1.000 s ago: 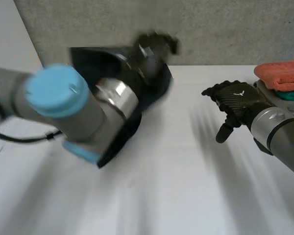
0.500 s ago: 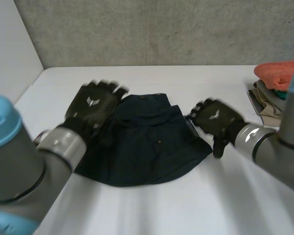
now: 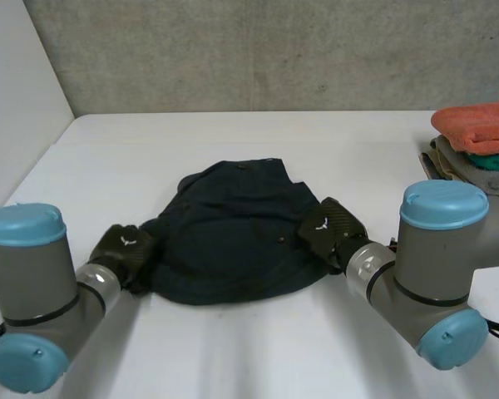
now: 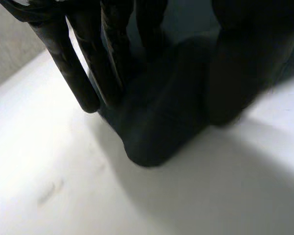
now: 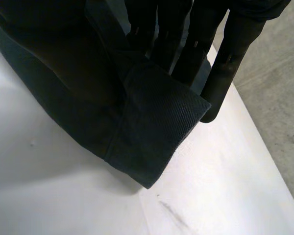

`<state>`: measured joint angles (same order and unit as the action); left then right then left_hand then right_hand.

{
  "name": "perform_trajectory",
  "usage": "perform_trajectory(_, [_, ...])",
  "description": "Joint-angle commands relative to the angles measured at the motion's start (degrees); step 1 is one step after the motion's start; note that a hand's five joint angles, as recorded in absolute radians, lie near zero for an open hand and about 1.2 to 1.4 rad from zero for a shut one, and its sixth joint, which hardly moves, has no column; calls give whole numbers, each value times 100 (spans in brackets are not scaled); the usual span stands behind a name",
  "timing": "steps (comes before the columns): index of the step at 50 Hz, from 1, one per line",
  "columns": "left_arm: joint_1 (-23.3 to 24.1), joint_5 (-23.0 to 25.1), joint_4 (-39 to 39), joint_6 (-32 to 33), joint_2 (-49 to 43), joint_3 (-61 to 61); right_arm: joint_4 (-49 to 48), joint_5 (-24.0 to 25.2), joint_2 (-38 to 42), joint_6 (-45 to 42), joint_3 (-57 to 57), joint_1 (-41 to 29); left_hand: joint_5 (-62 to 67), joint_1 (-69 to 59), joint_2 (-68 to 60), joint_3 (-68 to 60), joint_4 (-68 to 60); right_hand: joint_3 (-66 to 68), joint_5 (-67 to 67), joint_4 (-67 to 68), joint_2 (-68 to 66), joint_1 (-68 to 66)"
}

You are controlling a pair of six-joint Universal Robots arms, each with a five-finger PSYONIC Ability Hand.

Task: Fold the laundry.

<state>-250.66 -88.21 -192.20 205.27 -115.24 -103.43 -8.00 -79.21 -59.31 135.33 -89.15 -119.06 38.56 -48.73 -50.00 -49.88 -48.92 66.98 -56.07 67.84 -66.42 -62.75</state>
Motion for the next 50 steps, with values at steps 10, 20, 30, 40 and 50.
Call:
perform_trajectory(10, [272, -548, -1249, 93, 2300, 24, 851, -262, -1300, 678, 958, 6, 3144, -3127, -3000, -3012, -3108, 1302, -1393, 1216, -1358, -1725])
perform_trajectory(20, [158, -442, -354, -602, 3737, 1517, 1889, -218, -2277, 1126, 2611, 23, 3144, -3127, -3000, -3012, -3108, 1302, -1393, 1216, -1358, -1725])
perform_trajectory(30, [-361, -293, 895, -1288, 3167, 3496, 2022, -428, -1848, 1311, 3983, -47, 3144, -3127, -3000, -3012, -3108, 1302, -1393, 1216, -1358, -1725])
perform_trajectory(40, [-370, 76, 1177, -1270, 1261, 3980, 1653, -894, -267, 1347, 4406, -328, 3144, -3127, -3000, -3012, -3108, 1302, -1393, 1216, -1358, -1725])
perform_trajectory(50, [-510, -336, 60, -998, -1631, 5253, -964, -1703, 1817, 1461, 4810, -504, -1133, 1150, 1277, 1265, 1169, -5698, 5607, -5784, 5642, 5275])
